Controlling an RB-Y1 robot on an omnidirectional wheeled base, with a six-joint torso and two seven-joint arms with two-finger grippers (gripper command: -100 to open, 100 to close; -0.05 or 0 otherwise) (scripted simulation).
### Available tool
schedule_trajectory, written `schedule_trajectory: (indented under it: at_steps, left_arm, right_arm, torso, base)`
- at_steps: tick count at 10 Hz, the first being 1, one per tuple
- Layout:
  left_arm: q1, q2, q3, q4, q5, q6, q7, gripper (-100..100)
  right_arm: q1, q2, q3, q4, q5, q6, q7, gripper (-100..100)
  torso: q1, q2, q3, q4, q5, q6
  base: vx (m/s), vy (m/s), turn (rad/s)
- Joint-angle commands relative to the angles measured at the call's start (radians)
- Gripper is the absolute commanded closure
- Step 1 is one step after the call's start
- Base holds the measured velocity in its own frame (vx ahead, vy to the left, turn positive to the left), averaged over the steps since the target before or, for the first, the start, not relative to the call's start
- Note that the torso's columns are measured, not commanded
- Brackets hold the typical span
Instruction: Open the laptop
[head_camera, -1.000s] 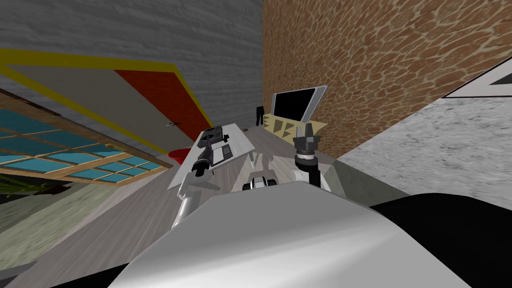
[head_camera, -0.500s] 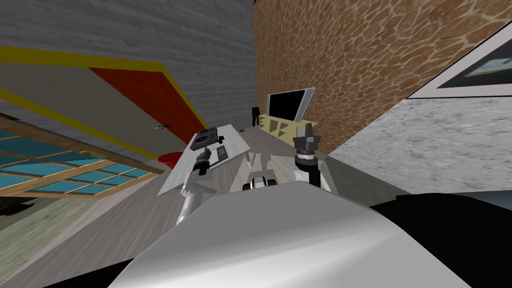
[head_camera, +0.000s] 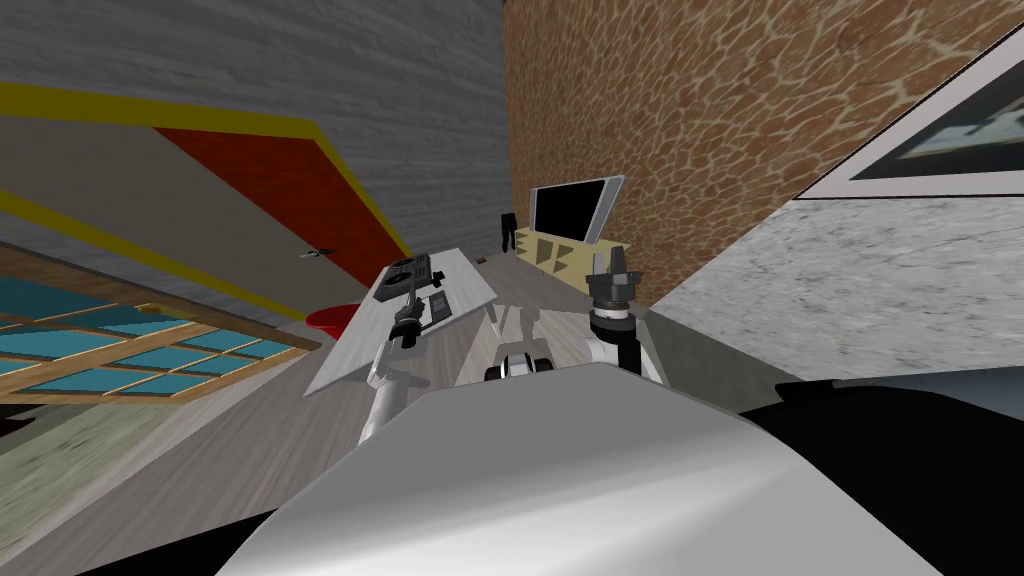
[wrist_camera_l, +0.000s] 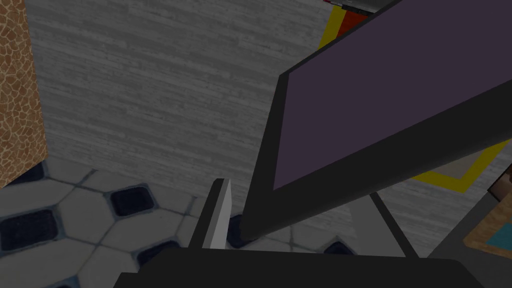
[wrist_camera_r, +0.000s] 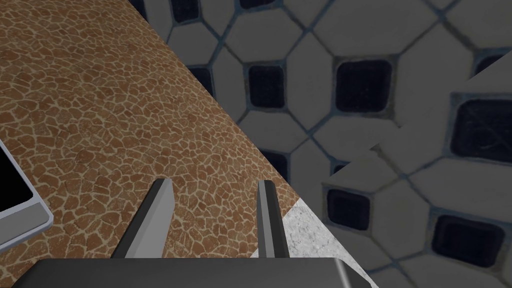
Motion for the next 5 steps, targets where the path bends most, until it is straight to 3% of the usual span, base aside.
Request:
schedule_trajectory:
  at_steps: [1,2,3,5]
  left_arm:
    - [-0.037,0.002,0.008,0.076,0.021,-0.04,-0.081,100]
    - [-0.037,0.002,0.008,0.091,0.021,-0.04,-0.084,100]
    - [-0.087,0.003,0.015,0.123,0.069,-0.088,-0.127,100]
    - [-0.093,0.003,0.015,0.189,0.069,-0.096,-0.184,100]
  right_arm:
    - [0.0,0.0,0.0,0.0,0.0,0.0,0.0,0]
    - [0.0,0.0,0.0,0.0,0.0,0.0,0.0,0]
    - [0.0,0.0,0.0,0.0,0.0,0.0,0.0,0]
    - [0.0,0.0,0.0,0.0,0.0,0.0,0.0,0]
  torso:
    - [-0.002,0.001,0.001,0.001,-0.001,0.002]
    - [0.001,-0.001,0.0,-0.001,0.0,0.002]
    - [0.003,-0.002,-0.001,-0.002,0.002,0.001]
    - [0.001,-0.001,0.0,-0.001,0.001,0.001]
  base:
    - [-0.001,-0.022,-0.009]
    - [0.001,-0.004,-0.021]
    - [-0.005,-0.026,0.138]
    - [-0.001,-0.027,0.028]
